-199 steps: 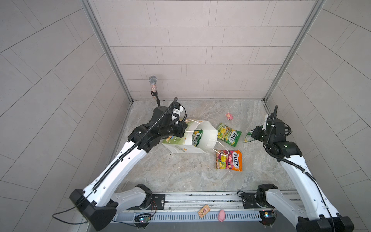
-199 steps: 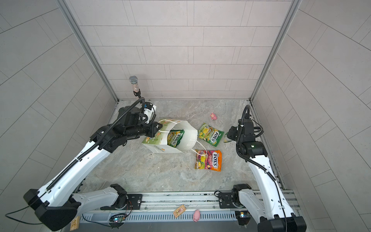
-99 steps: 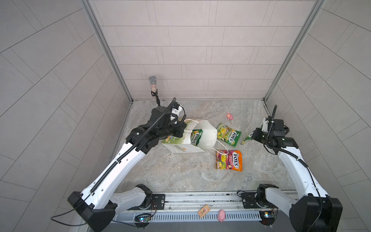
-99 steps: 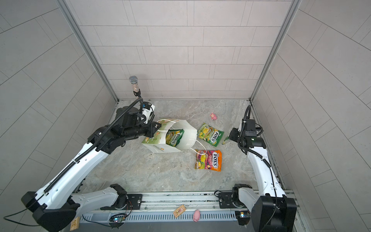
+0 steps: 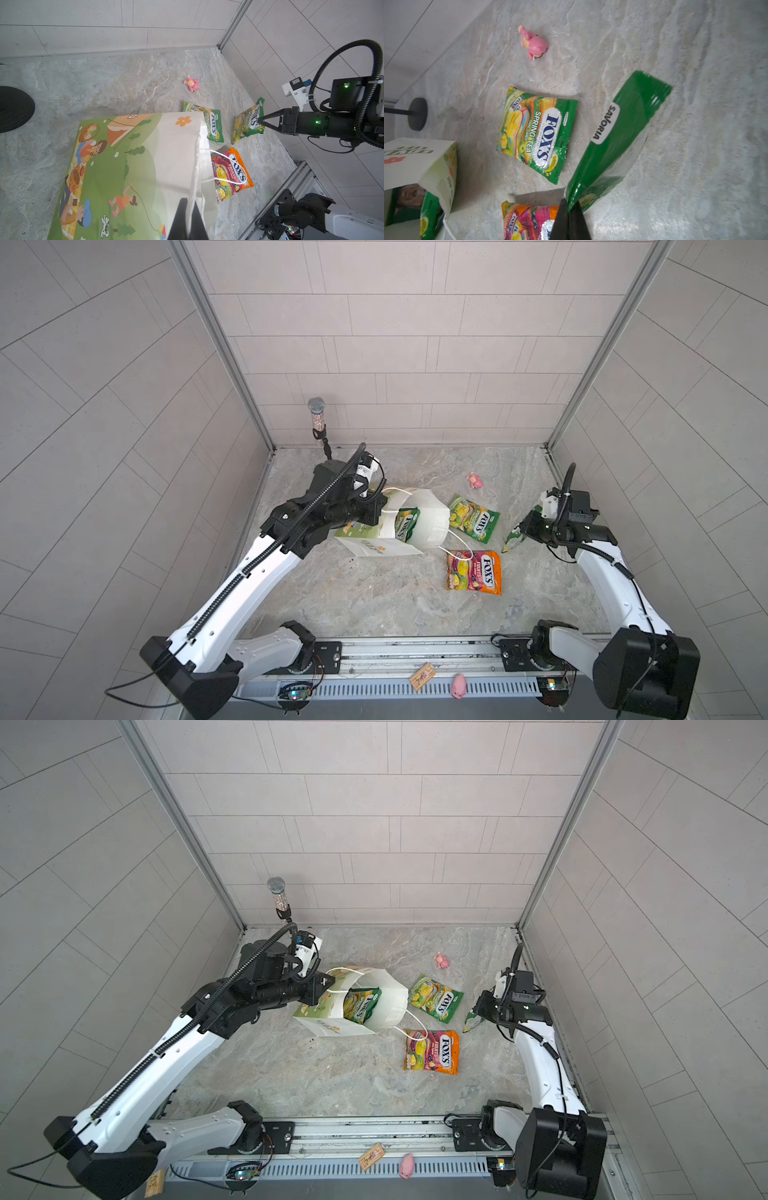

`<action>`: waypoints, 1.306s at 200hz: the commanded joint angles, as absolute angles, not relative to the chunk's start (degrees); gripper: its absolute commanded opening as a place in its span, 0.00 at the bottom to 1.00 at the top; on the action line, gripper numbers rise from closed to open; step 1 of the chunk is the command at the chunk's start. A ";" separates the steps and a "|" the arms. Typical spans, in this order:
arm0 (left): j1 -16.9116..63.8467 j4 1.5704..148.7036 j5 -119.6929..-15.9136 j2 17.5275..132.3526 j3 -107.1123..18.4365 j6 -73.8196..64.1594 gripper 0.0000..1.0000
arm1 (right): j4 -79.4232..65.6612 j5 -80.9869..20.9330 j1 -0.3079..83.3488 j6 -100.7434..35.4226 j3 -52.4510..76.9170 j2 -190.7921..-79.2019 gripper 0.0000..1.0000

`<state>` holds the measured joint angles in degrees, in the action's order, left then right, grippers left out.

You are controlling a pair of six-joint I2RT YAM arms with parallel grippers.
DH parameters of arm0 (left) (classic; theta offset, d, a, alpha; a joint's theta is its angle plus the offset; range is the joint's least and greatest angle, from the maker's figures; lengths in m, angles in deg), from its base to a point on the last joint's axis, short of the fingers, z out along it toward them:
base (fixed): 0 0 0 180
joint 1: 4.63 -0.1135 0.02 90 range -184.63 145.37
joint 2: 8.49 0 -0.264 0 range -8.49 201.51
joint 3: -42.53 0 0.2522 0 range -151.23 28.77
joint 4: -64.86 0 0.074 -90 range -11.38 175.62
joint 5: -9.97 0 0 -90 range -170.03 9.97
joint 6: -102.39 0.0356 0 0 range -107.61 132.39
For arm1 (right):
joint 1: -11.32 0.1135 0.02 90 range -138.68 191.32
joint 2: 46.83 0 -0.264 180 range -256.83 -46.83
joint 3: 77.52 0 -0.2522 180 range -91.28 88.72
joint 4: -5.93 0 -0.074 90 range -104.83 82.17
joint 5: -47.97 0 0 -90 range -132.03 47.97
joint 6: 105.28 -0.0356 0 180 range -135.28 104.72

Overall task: Take the snacks out of the paper bag
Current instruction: Place the snack at the middle-right of the table.

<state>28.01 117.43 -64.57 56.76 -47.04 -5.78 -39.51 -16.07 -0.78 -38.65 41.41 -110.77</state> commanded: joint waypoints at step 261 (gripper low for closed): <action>27.77 117.89 -61.14 57.87 -50.34 -3.46 0.00 | -56.71 -48.50 0.24 -34.69 33.66 -117.25 0.59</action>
<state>28.01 117.10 -61.81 58.32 -48.62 -4.56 -52.69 -40.59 0.07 -33.97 35.38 -119.47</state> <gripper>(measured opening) 0.042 0.557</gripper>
